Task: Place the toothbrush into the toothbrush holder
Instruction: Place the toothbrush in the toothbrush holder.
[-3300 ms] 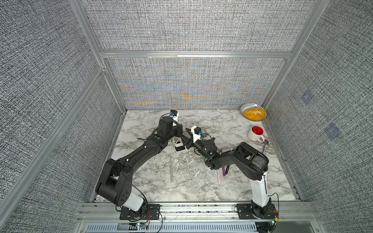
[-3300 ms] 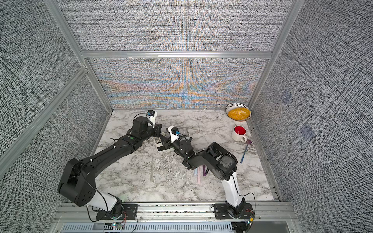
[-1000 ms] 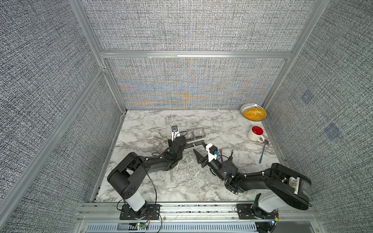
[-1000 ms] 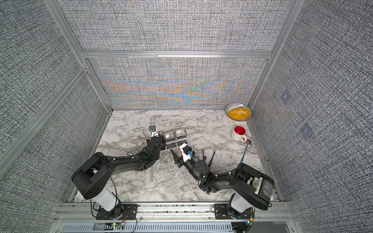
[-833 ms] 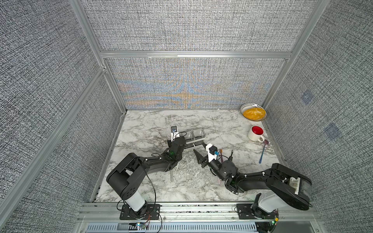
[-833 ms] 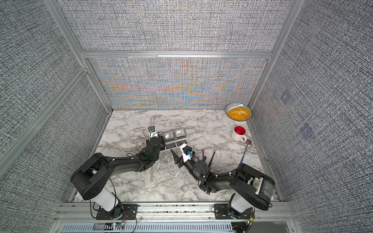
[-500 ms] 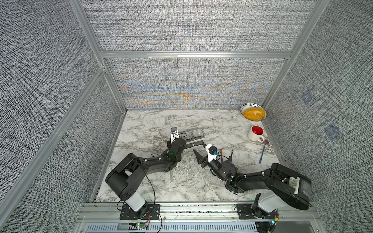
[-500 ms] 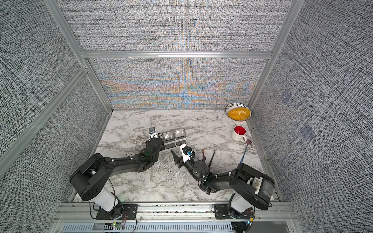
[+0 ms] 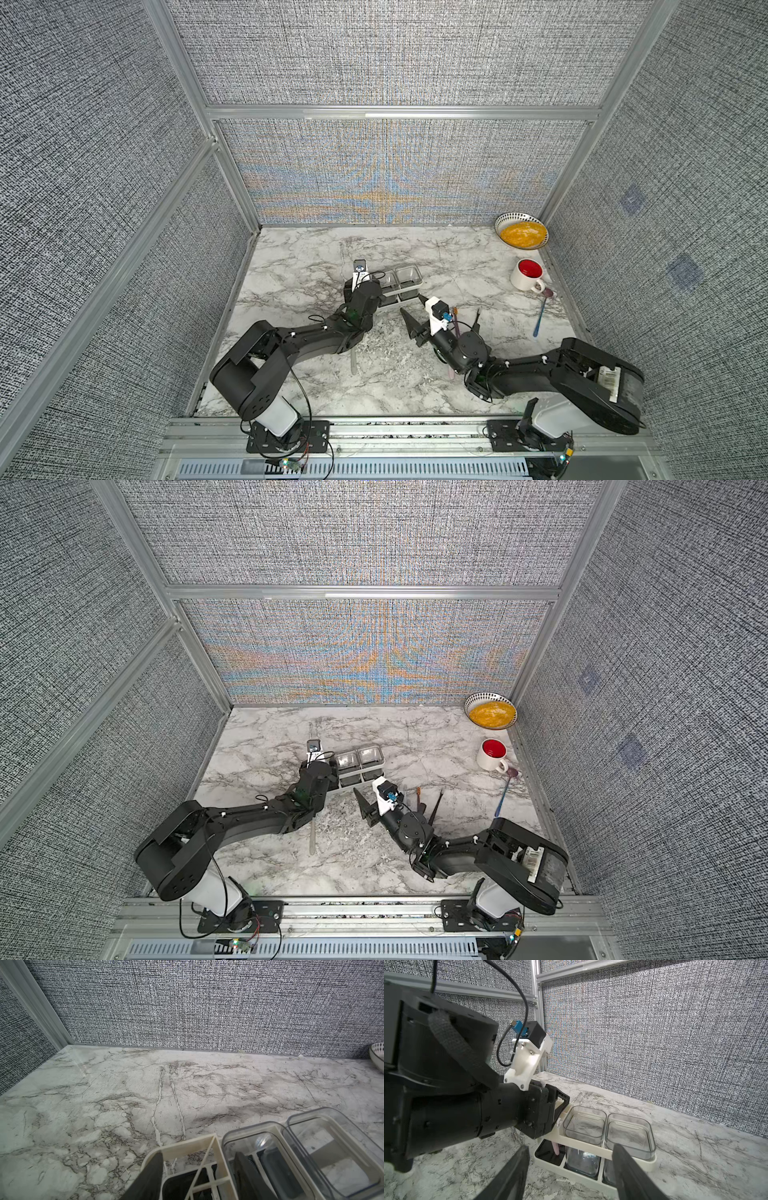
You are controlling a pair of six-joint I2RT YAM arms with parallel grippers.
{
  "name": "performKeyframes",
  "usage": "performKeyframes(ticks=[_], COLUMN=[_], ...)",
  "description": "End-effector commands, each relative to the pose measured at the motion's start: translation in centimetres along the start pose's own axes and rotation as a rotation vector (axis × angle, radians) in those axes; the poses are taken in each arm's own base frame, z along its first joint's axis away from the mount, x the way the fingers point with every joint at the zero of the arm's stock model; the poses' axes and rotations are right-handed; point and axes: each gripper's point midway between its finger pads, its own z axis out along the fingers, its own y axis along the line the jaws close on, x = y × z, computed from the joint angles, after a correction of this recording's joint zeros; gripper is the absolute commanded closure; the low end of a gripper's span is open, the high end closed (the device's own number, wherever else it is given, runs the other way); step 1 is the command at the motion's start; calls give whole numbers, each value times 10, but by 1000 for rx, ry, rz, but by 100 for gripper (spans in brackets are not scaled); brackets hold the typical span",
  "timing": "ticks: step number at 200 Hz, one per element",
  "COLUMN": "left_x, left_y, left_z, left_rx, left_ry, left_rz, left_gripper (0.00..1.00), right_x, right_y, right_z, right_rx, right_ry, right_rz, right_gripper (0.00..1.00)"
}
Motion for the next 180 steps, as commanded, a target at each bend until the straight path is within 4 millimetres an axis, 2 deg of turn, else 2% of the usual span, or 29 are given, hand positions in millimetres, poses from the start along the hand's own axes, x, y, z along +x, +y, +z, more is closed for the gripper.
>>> performKeyframes(ticks=[1,76,91,104,121,153,180], left_x=[-5,-24,-33,-41,-48,-54,-50], left_y=[2,10,13,24,49,97,116], left_z=[-3,-19,-26,-35,-52,-93,-116], left_rx=[-10,-22,-21,-63,-159,-286,-282], left_ry=[12,13,10,20,55,92,132], left_rz=[17,14,8,-10,-24,-88,-132], left_gripper=[36,33,30,28,28,20,18], right_x=[-3,-6,-7,-6,-4,18,32], right_y=[-3,-4,-4,-4,-1,17,25], right_z=[-1,-4,-5,-5,-3,0,-12], right_rx=[16,20,20,19,7,-63,-78], right_ry=[-11,-15,-10,2,41,234,338], right_rz=[-3,-6,-10,-15,-24,-67,-53], right_gripper=[34,34,34,34,33,29,27])
